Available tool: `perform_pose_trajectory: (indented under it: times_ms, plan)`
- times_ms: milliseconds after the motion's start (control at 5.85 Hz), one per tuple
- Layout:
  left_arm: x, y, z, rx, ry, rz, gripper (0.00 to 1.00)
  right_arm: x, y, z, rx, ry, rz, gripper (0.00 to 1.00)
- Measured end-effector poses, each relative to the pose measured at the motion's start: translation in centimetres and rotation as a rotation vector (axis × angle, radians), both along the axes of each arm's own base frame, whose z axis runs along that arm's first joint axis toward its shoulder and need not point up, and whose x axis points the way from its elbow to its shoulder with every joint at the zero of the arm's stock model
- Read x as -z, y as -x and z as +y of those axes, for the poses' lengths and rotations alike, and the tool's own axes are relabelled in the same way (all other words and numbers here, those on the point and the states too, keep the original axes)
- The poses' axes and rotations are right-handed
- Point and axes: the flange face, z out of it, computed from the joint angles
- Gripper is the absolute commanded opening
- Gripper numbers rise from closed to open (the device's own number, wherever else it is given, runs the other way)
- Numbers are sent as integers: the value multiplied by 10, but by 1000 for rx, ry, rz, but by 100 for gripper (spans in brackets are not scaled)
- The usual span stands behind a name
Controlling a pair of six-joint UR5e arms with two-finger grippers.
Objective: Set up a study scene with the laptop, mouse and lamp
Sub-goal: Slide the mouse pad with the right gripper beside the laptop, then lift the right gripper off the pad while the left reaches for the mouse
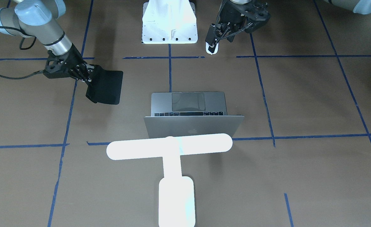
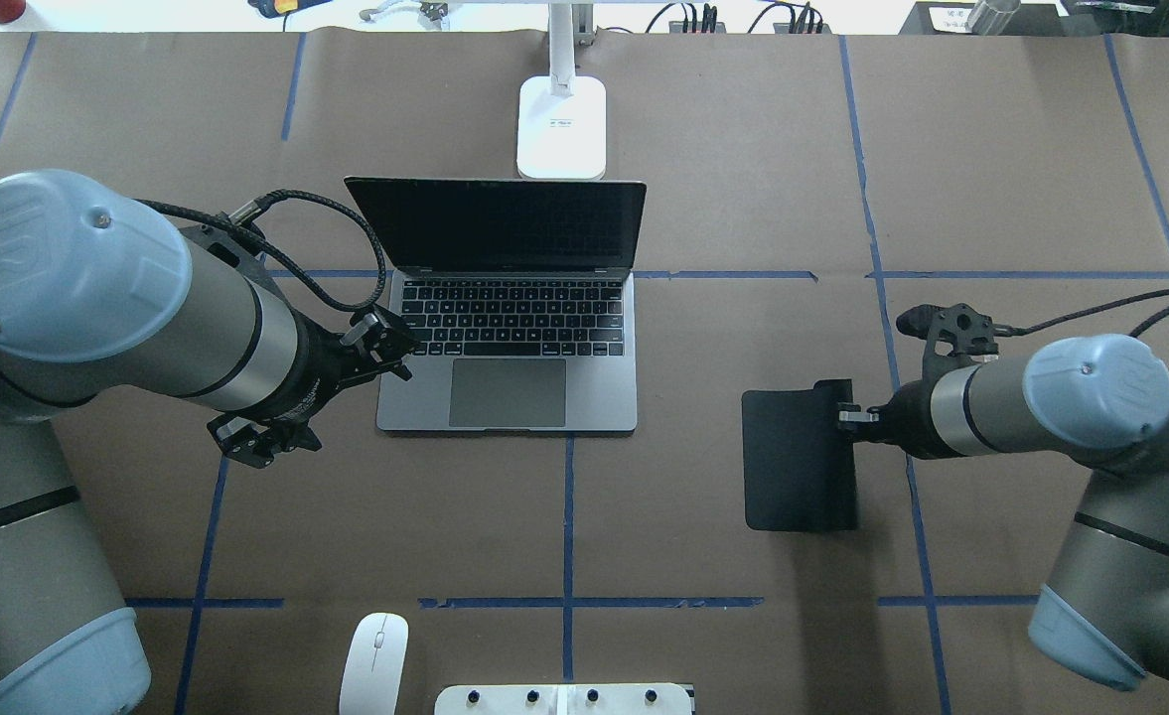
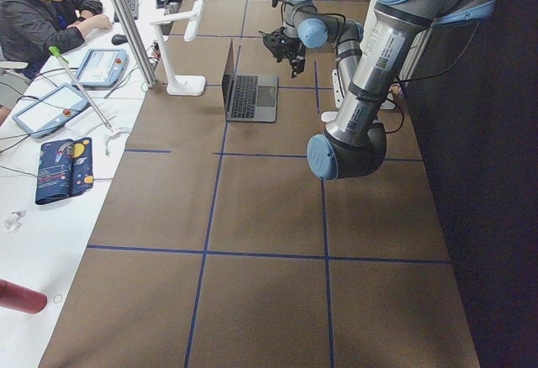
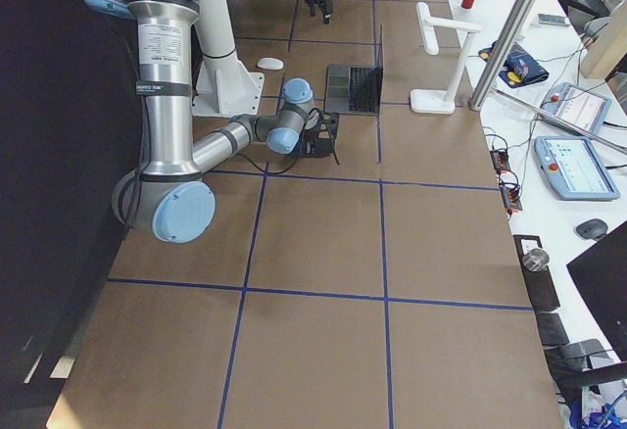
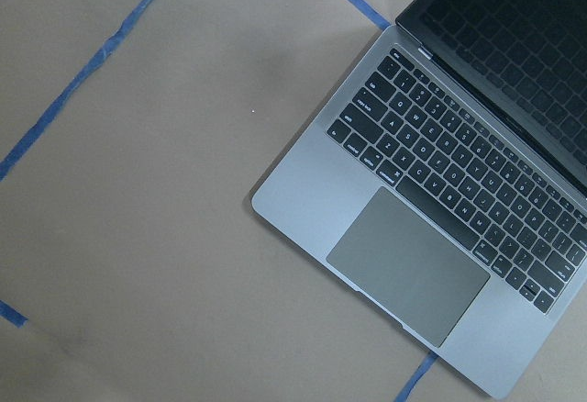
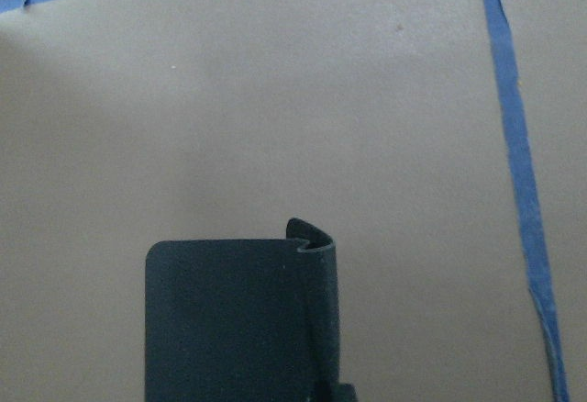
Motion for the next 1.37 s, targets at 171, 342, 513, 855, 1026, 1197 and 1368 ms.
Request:
perform_pose_trajectory:
  times_ms: [171,342,513,855,1026,1197,1368]
  plan:
    - [1,1,1,0,-1,2,100,7,15,-26,-11,-7,16,0]
    - [2,2,1,0,-3,4,100,13,24,-51,-20,-3,16,0]
    - [2,2,1,0,-3,5,100,16,30,-72,-22,10,12,0]
    - [3,3,1,1,-4,7,100,18,35,-97,-24,33,7,41]
    - [3,3,1,1,-5,7,100,19,34,-101,-28,39,5,99]
    - [2,3,1,1,-4,5,100,21,32,-106,-35,43,0,100]
    - [-1,1,0,-3,-4,0,100,25,28,-110,-43,46,-7,100]
